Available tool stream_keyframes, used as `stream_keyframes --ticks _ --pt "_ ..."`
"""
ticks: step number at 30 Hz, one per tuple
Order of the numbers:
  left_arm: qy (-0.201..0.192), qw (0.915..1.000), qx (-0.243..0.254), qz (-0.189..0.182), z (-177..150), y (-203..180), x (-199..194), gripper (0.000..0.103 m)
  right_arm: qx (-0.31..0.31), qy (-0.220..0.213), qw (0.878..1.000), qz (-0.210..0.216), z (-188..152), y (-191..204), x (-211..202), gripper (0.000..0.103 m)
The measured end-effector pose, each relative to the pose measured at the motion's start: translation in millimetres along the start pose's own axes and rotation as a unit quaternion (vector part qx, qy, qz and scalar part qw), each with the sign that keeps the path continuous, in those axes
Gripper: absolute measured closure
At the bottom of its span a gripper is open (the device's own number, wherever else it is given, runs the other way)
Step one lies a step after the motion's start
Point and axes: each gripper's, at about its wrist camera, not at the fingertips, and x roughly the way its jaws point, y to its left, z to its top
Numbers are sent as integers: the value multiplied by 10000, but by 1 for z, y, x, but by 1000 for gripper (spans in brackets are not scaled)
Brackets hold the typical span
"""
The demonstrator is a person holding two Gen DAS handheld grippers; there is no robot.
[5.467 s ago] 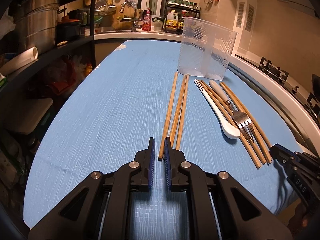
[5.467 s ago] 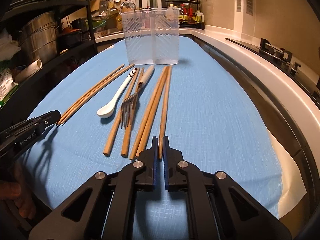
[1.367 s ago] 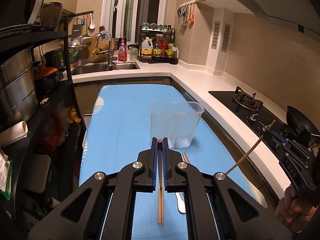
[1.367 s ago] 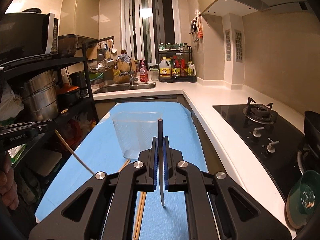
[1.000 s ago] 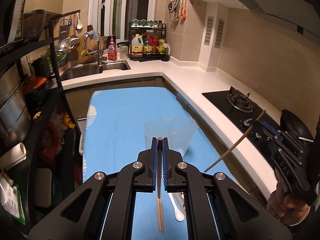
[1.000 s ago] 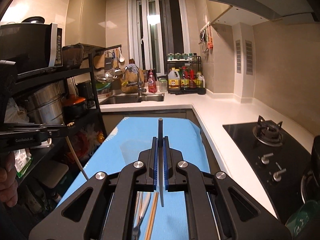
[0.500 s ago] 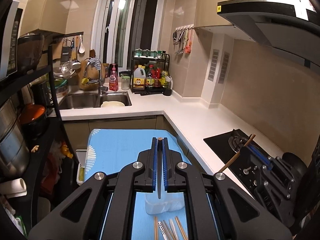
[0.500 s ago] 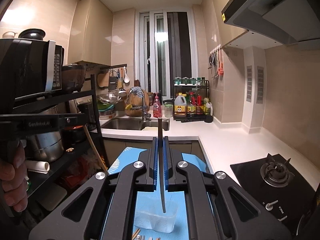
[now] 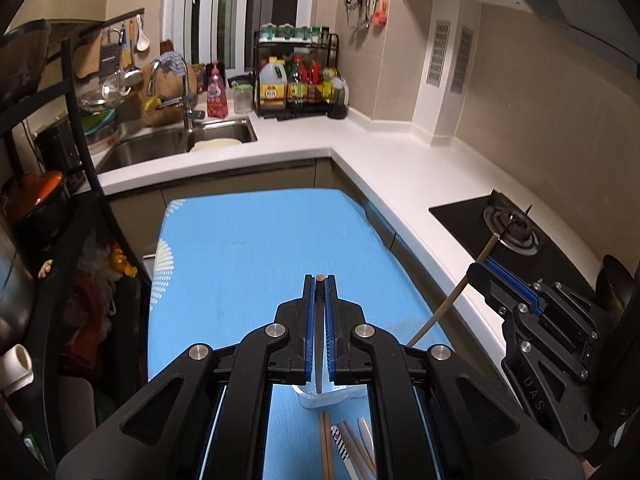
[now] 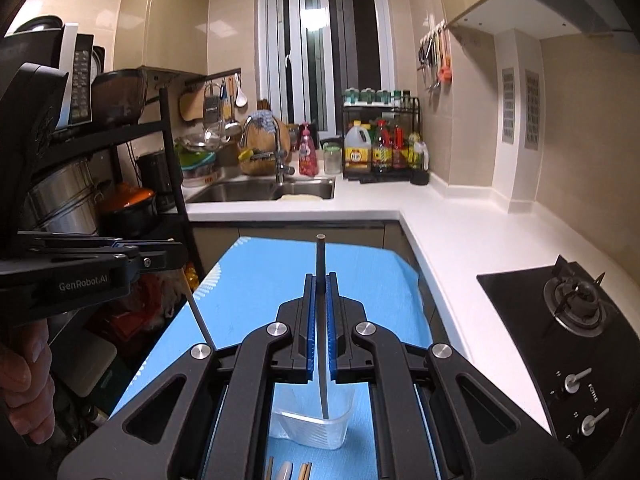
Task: Organize utensils
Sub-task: 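Lower both chopsticks into the clear holder and open both tools, then return both tools to the chopsticks and grasp one chopstick each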
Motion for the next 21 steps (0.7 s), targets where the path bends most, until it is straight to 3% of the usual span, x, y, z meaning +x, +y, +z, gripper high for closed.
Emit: stream_keyframes --ticks 3,5,7,8,9,16,21 --pt "172 9998 6 -84 -4 -1 9 98 -28 199 9998 12 -8 1 8 97" --pt "237 9996 25 -151 -8 -1 11 97 -59 260 9996 -44 -12 1 7 92" --pt "118 9998 -13 -188 -10 -1 6 86 -53 261 9996 -107 -15 0 1 79" --pt "4 9999 -31 -159 -12 -2 0 71 -46 246 9996 -147 -16 -2 -3 76" --pt "-132 9999 -21 -104 -15 -3 -7 66 -38 220 9996 -188 -17 -3 -9 73" --pt "-738 9972 123 84 -43 -13 -53 66 -55 27 9996 -275 -36 -4 -61 73" --pt "-978 9950 176 105 -88 -17 -77 66 31 10 9995 -316 -73 -1 -99 73"
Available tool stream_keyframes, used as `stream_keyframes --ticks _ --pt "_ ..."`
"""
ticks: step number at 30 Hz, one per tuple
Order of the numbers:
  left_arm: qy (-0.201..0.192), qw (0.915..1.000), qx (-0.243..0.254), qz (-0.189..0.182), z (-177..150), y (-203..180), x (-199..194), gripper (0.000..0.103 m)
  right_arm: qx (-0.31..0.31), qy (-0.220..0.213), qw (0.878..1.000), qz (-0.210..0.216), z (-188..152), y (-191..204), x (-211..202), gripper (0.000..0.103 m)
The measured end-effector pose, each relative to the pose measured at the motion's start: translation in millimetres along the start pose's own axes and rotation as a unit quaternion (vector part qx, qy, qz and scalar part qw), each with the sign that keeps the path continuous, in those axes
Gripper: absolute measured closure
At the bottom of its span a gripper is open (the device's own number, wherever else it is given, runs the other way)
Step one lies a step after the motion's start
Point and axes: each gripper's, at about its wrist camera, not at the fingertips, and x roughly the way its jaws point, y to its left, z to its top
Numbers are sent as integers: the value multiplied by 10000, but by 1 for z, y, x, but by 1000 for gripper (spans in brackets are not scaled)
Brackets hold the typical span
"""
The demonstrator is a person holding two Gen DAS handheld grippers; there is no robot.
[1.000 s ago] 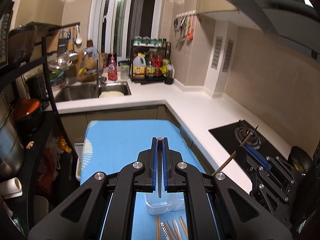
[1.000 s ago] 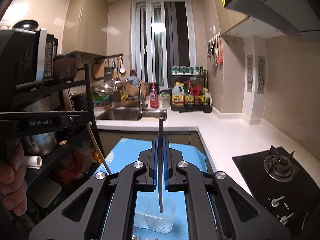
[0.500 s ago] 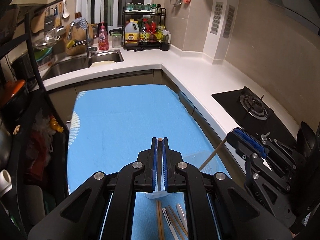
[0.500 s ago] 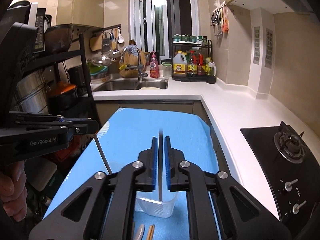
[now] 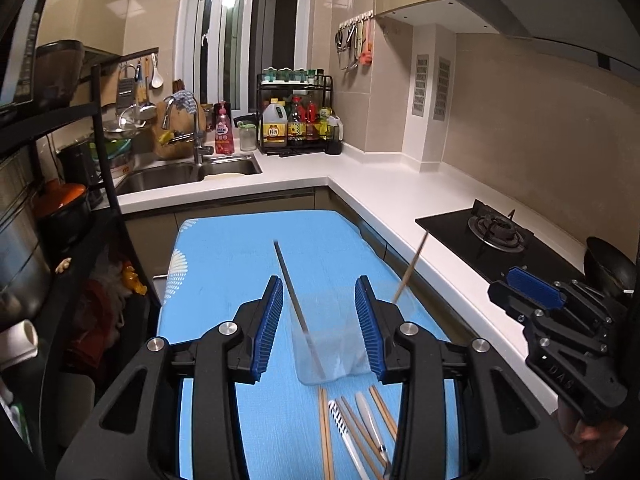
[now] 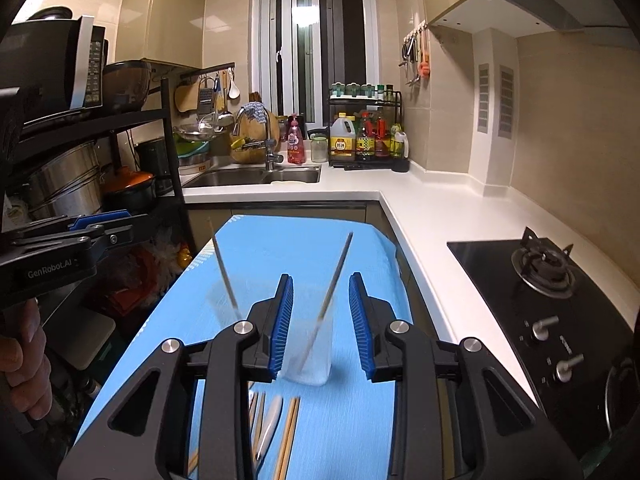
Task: Organize utensils
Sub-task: 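Return both tools to the chopsticks and grasp one chopstick each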
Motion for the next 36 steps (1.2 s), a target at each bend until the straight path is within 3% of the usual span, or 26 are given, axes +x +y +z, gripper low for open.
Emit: stream_keyframes --ticks 1,6,8,9,10,15,20,26,36 --pt "-21 10000 -1 0 -9 0 -5 67 1 9 10000 -27 -11 1 -7 73" --pt "24 10000 -81 -40 -68 0 -19 90 160 139 9997 -73 -61 1 -30 73" --pt "-2 9997 -137 -198 -92 2 -24 96 246 150 9995 -112 -85 1 -38 81" --pt "-19 9997 -123 -191 -104 1 -27 96 288 165 9994 -106 -94 0 -41 92" --pt "-32 9998 -106 -183 -116 0 -29 96 341 211 9992 -58 -105 0 -43 96" --pt "-45 9997 -219 -123 -175 -1 -40 98 508 405 9979 54 -158 4 -50 97" --pt "54 9995 -288 75 -233 -9 -48 98 722 862 9935 154 -216 13 -41 97" --pt "132 9998 -36 111 -248 -17 -39 98 618 1175 9909 240 -237 24 -23 95" --pt "382 9983 -429 113 -255 -6 -21 98 567 1337 9892 201 -243 30 -9 94"
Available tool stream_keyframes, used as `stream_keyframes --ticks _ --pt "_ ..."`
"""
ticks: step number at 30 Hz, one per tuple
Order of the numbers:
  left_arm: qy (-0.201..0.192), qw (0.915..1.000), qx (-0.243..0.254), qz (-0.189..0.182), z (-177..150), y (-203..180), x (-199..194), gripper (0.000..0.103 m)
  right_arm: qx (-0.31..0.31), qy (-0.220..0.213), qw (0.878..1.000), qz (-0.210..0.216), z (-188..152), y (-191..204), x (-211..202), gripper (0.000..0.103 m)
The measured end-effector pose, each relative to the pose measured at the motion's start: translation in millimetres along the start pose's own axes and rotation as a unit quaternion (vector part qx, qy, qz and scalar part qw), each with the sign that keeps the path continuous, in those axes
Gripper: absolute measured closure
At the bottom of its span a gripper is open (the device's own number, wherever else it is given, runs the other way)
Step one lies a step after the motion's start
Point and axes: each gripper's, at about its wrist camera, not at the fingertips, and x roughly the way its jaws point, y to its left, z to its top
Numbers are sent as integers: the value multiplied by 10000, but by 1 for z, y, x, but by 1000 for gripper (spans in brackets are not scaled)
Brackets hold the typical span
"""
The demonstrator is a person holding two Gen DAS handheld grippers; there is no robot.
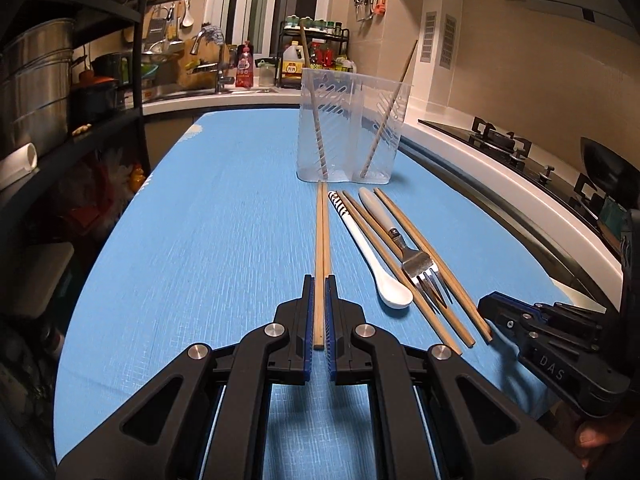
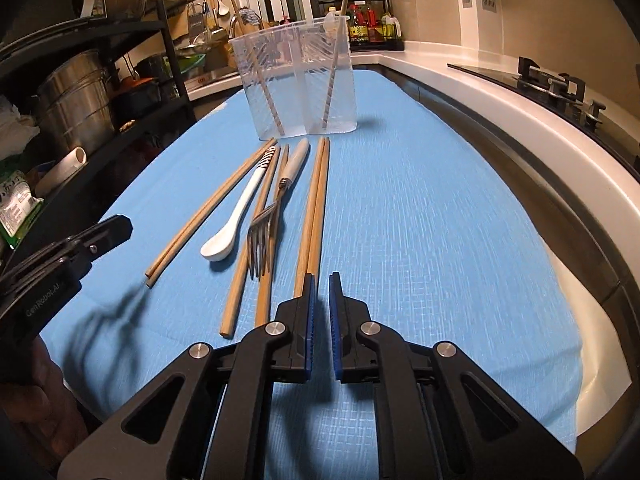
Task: Organize utensils
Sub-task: 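Return both tools to the chopsticks and grasp one chopstick each, then hold the chopsticks in both tools and raise them from the board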
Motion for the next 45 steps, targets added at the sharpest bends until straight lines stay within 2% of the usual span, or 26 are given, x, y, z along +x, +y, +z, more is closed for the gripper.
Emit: stream_keyframes --ticks 6,9,24,28,32,36,42,45 --pt "42 10000 -88 12 -1 4 2 98 -186 145 9997 40 -3 8 2 92" --pt "94 9998 -184 11 -2 7 5 98 -267 85 9996 -56 -6 10 1 95" --pt "490 9979 -393 -155 -11 13 28 97 -88 -45 9991 -407 -10 -17 -9 97" --pt "536 9983 -173 -132 -13 4 28 97 -62 -58 9992 -393 -11 -19 -10 97" --pt "512 9985 152 72 -17 -6 28 96 -25 -57 9993 -359 -10 -20 -10 97" --pt "406 9988 218 167 -20 -7 25 97 -39 -105 9992 -376 -12 -19 -10 96" --pt "79 9978 -120 641 -33 1 9 97 -36 -190 9991 -386 -14 -18 -10 96" --pt "-21 9969 -265 746 -35 3 6 97 -46 -210 9990 -388 -15 -18 -11 96"
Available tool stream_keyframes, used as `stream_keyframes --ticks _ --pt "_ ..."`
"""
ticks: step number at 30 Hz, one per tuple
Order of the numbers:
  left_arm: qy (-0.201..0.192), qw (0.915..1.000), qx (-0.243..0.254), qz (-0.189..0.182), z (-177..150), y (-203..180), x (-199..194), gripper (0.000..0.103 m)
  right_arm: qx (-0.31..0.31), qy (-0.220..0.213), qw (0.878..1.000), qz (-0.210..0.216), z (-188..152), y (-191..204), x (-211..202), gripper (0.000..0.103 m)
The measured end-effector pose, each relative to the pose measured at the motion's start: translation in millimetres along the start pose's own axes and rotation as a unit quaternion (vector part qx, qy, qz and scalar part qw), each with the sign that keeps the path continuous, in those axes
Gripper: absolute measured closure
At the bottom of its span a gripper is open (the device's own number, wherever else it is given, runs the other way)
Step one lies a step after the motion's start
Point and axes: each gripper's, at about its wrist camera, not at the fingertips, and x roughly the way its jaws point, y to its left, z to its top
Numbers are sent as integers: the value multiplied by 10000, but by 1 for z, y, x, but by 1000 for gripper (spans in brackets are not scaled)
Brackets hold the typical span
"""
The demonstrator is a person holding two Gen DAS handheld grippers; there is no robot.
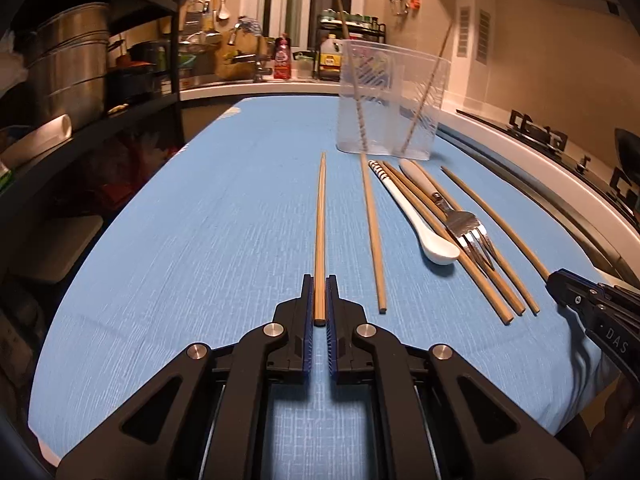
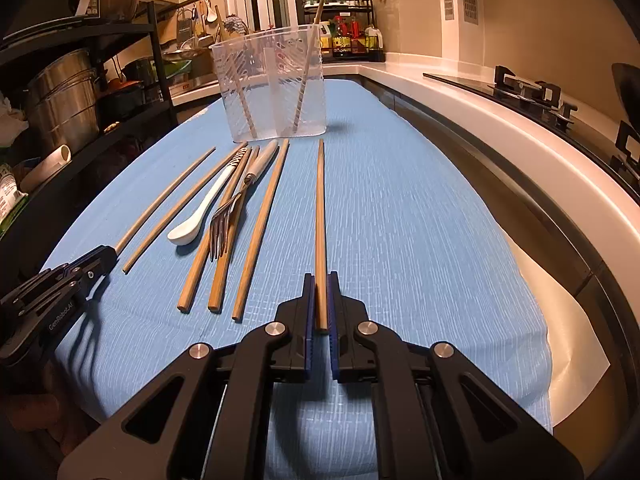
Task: Organize utensils
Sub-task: 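Hold the chopsticks in both tools and raise them from the board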
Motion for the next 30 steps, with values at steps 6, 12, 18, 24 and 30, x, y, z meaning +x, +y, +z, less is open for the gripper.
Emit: stream_keyframes --ticks 6,12,18,24,30 --pt "-43 10000 -3 7 4 -3 4 96 -15 -9 10000 -12 0 0 0 97" --pt "-57 10000 34 24 2 -4 2 97 -9 -41 9999 -134 1 -1 -1 97" --pt "-86 10000 41 15 0 -7 1 97 -9 -79 9998 -204 1 -2 -1 95" --pt "-156 9998 89 86 -3 -9 2 96 -69 -144 9996 -235 -1 1 -1 94" --pt "-196 9997 96 118 -2 -10 4 96 -82 -208 9994 -260 -1 1 1 94"
